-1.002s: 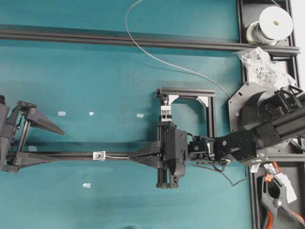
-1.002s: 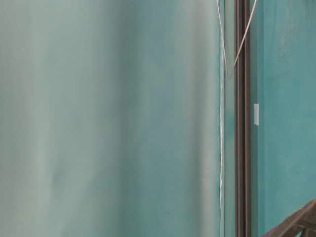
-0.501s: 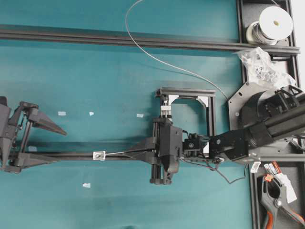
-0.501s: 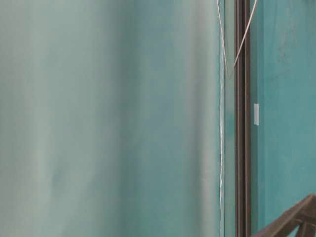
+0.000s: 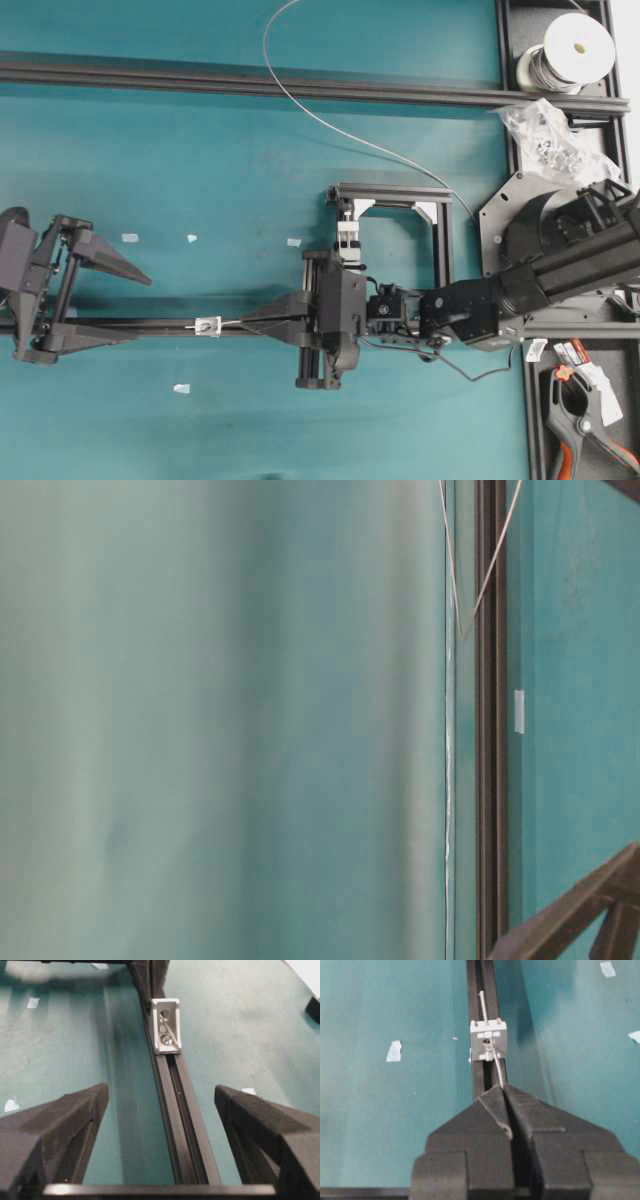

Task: Insert the wire through the hole in the metal fitting.
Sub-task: 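Push the wire tip through the bracket hole with the right gripper, then grasp the protruding wire tip beyond the bracket with the left gripper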

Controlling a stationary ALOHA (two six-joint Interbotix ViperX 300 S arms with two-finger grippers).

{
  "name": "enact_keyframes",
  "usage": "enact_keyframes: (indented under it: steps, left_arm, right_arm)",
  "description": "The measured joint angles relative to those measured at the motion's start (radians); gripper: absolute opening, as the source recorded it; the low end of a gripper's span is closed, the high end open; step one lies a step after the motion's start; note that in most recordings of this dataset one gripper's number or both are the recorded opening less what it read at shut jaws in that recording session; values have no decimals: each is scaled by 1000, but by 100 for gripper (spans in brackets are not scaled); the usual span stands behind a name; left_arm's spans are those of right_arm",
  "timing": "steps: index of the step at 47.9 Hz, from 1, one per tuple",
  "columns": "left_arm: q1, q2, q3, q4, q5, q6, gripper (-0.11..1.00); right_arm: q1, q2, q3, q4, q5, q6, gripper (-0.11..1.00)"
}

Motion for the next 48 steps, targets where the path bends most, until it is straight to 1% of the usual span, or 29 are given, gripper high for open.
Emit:
enact_keyframes:
  steps: [7,21,30,38,48]
  left_arm:
    - [8,2,-20,0,21,0,79]
    - [17,38,-60,0,29,0,79]
    - [17,58,-81,-2,28,0,78]
    - [18,71,-103,-2,29,0,71]
    - [20,94,-132,0,29,0,51]
  right_arm:
    - [-3,5,-11,-3,-3,0,0]
    - [-6,11,-41,-11,-2,-43,0]
    - [-11,25,-54,-11,-2,-43,0]
    - [-11,29,-60,-11,-2,-44,0]
    - [-12,31,-60,-12,-2,-44,0]
